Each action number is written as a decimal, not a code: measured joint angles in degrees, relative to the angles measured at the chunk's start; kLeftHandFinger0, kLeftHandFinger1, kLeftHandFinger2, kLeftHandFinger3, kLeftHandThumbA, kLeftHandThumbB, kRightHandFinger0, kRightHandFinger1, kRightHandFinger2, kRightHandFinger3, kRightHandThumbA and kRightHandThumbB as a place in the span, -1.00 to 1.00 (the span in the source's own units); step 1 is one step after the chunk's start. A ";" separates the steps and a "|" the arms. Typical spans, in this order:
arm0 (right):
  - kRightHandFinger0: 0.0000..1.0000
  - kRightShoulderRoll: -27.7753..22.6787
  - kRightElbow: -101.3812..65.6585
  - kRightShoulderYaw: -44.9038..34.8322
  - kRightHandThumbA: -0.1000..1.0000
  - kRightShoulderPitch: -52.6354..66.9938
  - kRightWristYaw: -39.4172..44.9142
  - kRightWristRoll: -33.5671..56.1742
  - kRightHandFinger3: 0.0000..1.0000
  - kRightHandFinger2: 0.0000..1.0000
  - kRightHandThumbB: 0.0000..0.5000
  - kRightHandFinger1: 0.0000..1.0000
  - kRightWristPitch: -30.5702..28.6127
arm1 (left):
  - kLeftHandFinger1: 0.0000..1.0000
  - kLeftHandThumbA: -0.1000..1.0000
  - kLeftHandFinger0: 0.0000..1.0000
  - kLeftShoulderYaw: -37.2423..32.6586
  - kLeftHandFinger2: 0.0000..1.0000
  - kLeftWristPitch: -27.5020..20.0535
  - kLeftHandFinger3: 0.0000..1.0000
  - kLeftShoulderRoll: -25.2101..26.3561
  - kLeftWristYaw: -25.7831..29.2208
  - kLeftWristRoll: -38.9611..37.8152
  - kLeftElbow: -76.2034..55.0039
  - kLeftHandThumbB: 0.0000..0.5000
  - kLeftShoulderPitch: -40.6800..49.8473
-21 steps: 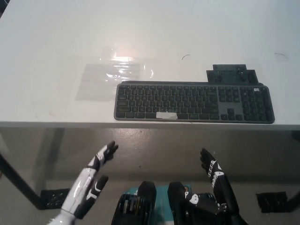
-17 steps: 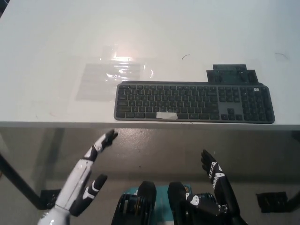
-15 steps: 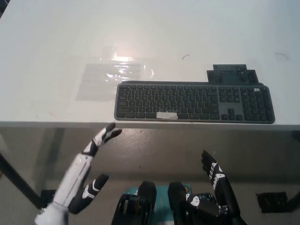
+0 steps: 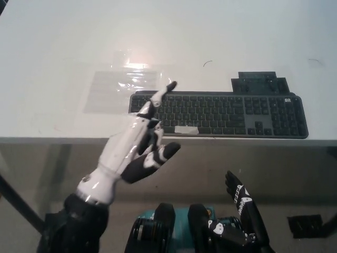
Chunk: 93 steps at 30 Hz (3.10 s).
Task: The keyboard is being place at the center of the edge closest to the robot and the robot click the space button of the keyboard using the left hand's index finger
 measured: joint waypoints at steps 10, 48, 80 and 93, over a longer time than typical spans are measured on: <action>1.00 0.00 -0.43 0.04 1.00 -0.04 0.01 -0.05 1.00 1.00 0.75 1.00 -0.37 | -0.95 1.00 -1.00 -2.55 -0.72 2.27 1.00 -0.27 -0.10 4.05 12.43 0.24 -3.93; 1.00 -0.02 -0.16 0.09 1.00 -1.69 0.23 0.27 1.00 1.00 0.63 1.00 -0.78 | -0.67 1.00 -1.00 -4.93 -0.36 -0.76 1.00 0.77 5.92 6.09 42.20 0.22 -9.44; 1.00 -0.04 -0.09 0.07 1.00 -2.98 0.21 0.17 1.00 1.00 0.76 1.00 -0.78 | -0.92 1.00 -0.90 -12.05 -0.56 -9.16 1.00 -0.05 19.65 6.43 52.76 0.10 -9.46; 1.00 -0.24 0.04 0.09 1.00 -2.98 0.21 0.17 1.00 1.00 0.64 1.00 -0.75 | -1.00 1.00 -1.00 -13.20 -0.86 -4.57 1.00 2.07 13.21 6.18 29.69 0.29 -0.08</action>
